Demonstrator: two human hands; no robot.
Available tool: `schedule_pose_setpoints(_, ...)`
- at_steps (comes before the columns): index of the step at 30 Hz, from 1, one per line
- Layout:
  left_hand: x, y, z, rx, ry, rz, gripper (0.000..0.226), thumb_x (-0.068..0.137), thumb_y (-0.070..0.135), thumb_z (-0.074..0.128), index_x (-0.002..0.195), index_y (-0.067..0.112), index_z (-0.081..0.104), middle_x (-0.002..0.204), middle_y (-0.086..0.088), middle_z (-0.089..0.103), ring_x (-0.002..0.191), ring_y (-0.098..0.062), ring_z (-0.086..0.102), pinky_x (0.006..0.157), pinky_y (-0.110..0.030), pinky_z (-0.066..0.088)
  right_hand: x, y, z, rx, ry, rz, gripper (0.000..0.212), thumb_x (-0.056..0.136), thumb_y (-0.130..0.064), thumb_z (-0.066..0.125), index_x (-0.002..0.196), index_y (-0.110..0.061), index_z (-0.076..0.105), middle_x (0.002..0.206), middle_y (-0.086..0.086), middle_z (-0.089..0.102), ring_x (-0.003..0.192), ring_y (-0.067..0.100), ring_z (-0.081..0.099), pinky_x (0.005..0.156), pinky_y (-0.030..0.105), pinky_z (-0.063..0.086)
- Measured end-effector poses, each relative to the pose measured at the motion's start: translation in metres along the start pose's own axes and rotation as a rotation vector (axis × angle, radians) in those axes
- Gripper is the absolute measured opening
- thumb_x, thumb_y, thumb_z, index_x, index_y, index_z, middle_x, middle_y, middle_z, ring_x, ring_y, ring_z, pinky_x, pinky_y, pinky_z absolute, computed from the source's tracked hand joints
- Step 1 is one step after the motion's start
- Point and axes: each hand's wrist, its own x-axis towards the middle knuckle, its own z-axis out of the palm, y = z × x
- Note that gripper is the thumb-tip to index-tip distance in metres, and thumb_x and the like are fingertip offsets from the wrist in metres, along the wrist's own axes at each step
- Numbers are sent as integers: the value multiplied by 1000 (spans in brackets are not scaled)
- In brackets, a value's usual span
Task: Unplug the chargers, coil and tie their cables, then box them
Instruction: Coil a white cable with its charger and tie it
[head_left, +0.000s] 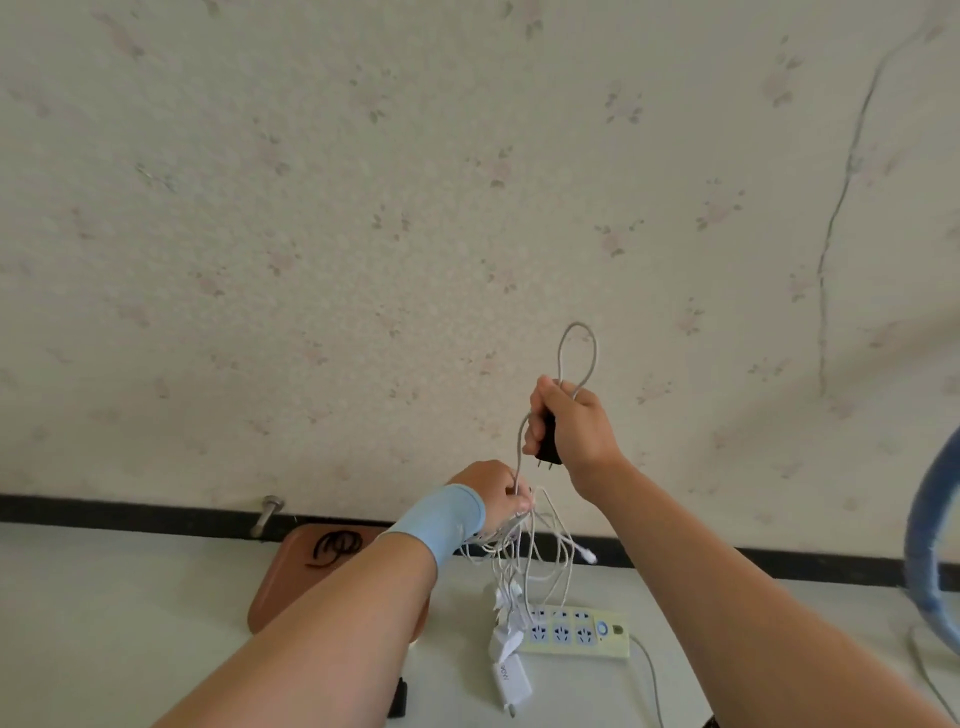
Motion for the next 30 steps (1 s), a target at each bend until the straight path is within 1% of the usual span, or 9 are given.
schedule_pose_setpoints(4, 9, 7, -2, -116, 11, -37, 24, 99, 24, 51, 90, 15, 70, 73, 8, 70, 65, -9, 68, 66, -21, 51, 5, 4, -16, 13, 65, -8, 33, 106, -20, 46, 76, -10, 55, 57, 5, 53, 47, 24, 50, 58, 34, 46)
schedule_pose_setpoints(7, 12, 10, -8, -281, 93, -47, 27, 99, 24, 48, 84, 13, 68, 76, 0, 74, 59, -14, 69, 67, -23, 52, 9, 8, -28, -41, 39, 50, 9, 99, -14, 55, 104, -8, 61, 67, 6, 56, 44, 23, 50, 54, 33, 43)
schedule_pose_setpoints(8, 12, 12, -10, -367, 136, -51, 27, 99, 22, 48, 86, 11, 68, 76, -2, 74, 57, -17, 67, 65, -24, 53, 9, 12, -30, -96, 7, 96, 17, 94, -7, 56, 110, -9, 63, 66, 6, 55, 43, 22, 50, 52, 32, 42)
schedule_pose_setpoints(10, 11, 18, -15, -467, 244, -26, 24, 99, 20, 49, 91, 9, 68, 72, -3, 71, 54, -17, 63, 61, -25, 54, 8, 22, -30, -276, -67, 184, 25, 87, 0, 55, 107, -10, 67, 58, 5, 55, 43, 21, 50, 48, 29, 42)
schedule_pose_setpoints(13, 5, 27, -22, -528, 375, 63, 25, 98, 22, 54, 89, 8, 71, 70, -2, 69, 54, -11, 59, 56, -19, 51, 6, 32, -27, -567, -167, 261, 10, 88, -12, 61, 88, -4, 65, 54, 6, 53, 45, 19, 48, 49, 28, 44)
schedule_pose_setpoints(17, -7, 29, -37, -820, 430, 86, 22, 100, 18, 52, 92, 11, 72, 71, 0, 71, 51, -10, 55, 67, -27, 58, 10, 38, -24, -663, -244, 281, 22, 88, -23, 68, 72, -10, 62, 55, 4, 50, 46, 18, 47, 52, 29, 46)
schedule_pose_setpoints(21, -16, 29, -50, -1137, 439, 82, 21, 101, 17, 54, 100, 7, 72, 83, -4, 73, 56, -14, 60, 81, -37, 61, 15, 39, -19, -758, -190, 222, 21, 89, -30, 74, 82, -11, 73, 61, 1, 59, 49, 14, 53, 53, 26, 46)
schedule_pose_setpoints(26, -15, 7, -53, -890, 409, -2, 30, 98, 5, 46, 120, 17, 62, 117, 0, 67, 75, -17, 64, 84, -37, 58, 17, 33, -11, -667, -65, 130, 15, 92, -29, 70, 87, -16, 74, 79, -2, 72, 50, 12, 62, 47, 19, 45)
schedule_pose_setpoints(30, -18, -8, -38, -240, 104, -28, 45, 90, -3, 50, 131, 14, 58, 128, -4, 63, 112, -21, 61, 94, -31, 48, 15, 15, -2, -301, 21, 103, 22, 100, -23, 62, 94, -3, 72, 82, 4, 70, 50, 18, 62, 47, 26, 47)
